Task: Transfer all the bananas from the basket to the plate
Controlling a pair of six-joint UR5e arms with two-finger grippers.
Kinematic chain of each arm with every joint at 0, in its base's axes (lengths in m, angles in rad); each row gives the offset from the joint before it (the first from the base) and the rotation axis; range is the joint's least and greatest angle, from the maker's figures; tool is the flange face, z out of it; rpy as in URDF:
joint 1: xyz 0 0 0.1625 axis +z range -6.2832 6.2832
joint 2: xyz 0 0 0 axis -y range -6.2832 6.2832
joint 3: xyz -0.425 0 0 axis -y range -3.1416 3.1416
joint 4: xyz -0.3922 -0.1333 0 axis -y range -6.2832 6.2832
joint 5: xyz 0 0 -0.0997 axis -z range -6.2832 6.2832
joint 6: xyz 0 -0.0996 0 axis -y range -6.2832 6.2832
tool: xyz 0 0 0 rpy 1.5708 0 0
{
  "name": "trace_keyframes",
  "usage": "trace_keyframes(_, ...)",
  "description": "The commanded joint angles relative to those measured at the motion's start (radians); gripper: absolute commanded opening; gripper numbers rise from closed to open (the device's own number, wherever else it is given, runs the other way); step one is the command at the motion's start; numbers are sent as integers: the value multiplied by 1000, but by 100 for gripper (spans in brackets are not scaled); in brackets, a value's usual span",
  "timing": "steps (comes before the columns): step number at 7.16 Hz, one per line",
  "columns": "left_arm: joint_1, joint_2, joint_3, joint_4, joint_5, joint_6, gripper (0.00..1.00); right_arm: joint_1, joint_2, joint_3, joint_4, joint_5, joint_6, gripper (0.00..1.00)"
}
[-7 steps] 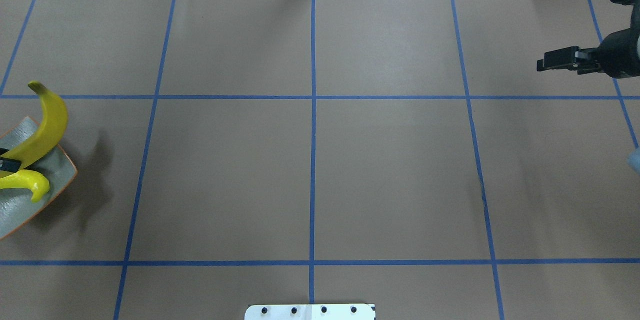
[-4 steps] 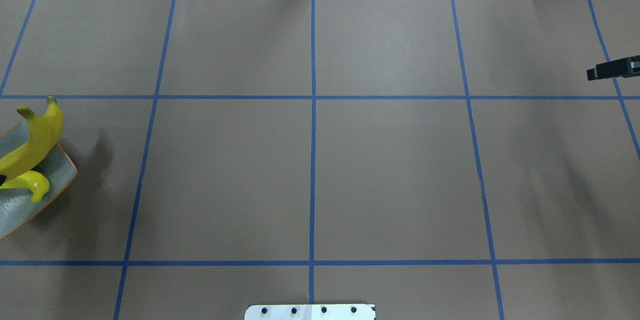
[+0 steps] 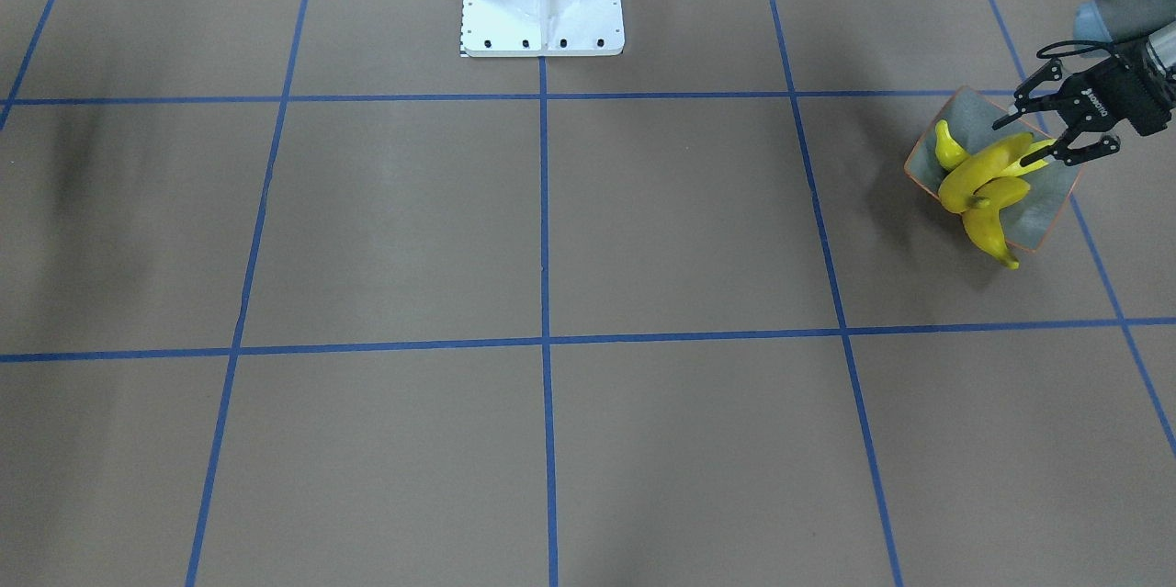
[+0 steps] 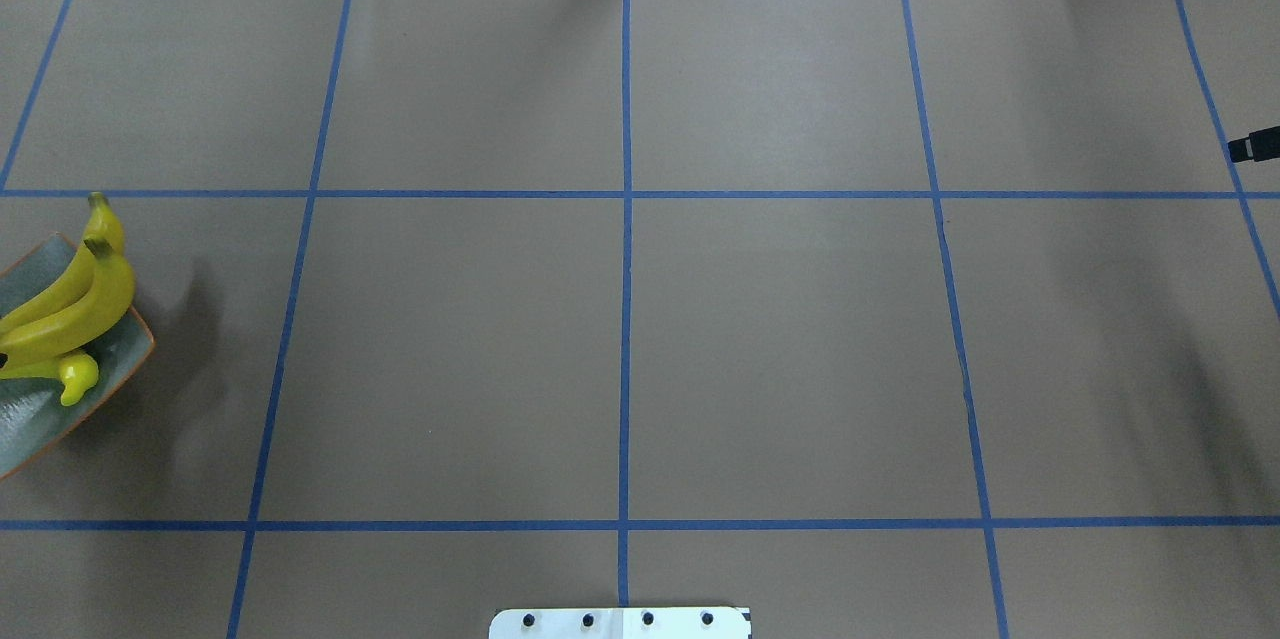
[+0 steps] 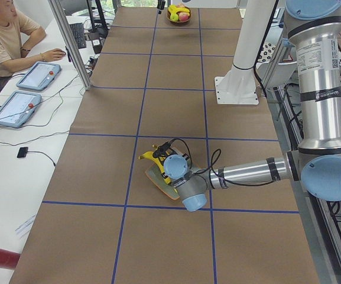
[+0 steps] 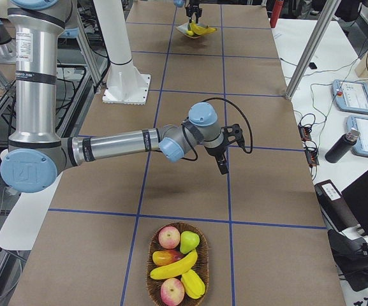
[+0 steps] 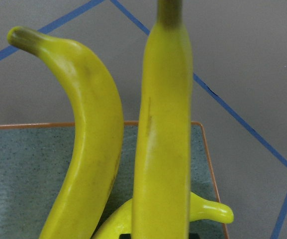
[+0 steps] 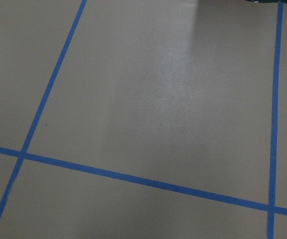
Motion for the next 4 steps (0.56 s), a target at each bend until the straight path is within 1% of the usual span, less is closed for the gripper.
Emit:
trace_keyframes(1,0,-30,16,7,8,2,99,13,-9,-3,1,1,-4,100)
trace_keyframes(2,-2,-52,19,10,5,-9,99,22,-14,-5,0,3,-12,100)
trace_keyframes(3,-5,-76,19,21,2,-12,99,58,-28,-31,0,38,-84,100)
trace_keyframes(4,-11,-104,18,42,1,-23,99,135,-37,-92,1,111,-207,100)
